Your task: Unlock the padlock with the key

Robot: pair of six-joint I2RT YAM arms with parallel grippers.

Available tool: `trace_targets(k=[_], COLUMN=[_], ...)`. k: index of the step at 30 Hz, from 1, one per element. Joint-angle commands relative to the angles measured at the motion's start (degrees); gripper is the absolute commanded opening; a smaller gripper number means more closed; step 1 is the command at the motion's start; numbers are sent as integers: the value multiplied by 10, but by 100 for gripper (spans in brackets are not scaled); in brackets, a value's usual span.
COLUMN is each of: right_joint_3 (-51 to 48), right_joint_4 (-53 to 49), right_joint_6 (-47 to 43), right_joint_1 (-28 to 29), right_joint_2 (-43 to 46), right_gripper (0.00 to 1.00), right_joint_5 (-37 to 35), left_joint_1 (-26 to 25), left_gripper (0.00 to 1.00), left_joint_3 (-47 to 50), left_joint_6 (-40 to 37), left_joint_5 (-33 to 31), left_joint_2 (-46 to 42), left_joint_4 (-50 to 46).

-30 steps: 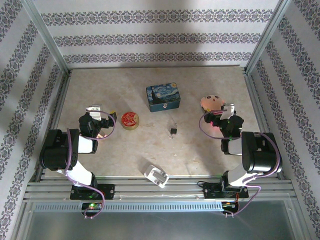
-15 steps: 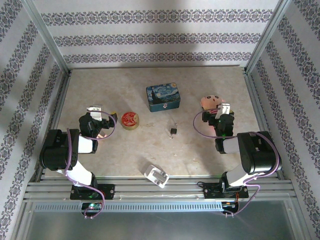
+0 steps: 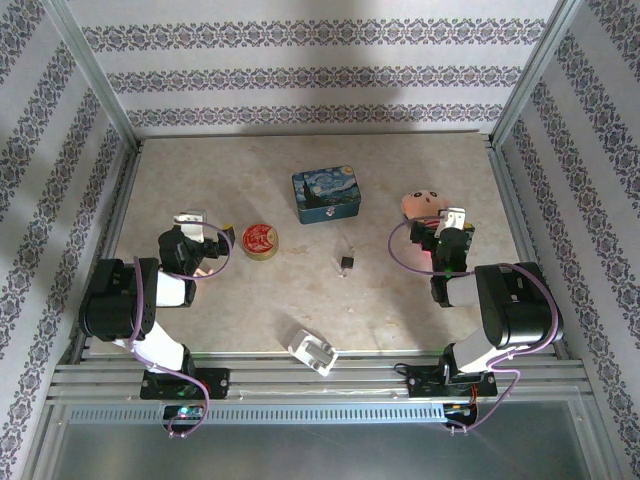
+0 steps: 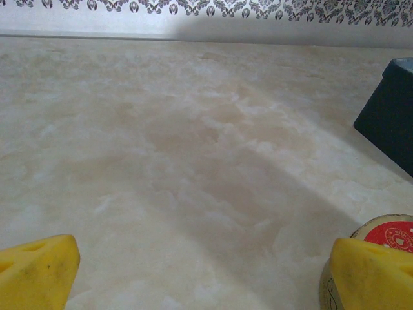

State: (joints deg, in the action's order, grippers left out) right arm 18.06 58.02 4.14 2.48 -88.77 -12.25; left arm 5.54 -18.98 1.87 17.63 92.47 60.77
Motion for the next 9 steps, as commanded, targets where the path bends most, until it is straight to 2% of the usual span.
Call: trace_targets(k=[1, 9], right_joint_3=[10, 10], right_joint_4=[3, 3], right_joint_6=[-5, -5], right_joint_1=[1, 1], right_joint_2=[8, 8], right_gripper=[98, 98], right_joint_5=[-11, -11], left_joint_1=[3, 3], left_gripper=[99, 99], left_joint_3=[-8, -4], left_joint_6=[-8, -7], left_joint_5=[10, 9], left_joint_2=[-7, -7], left_joint_4=[-7, -1])
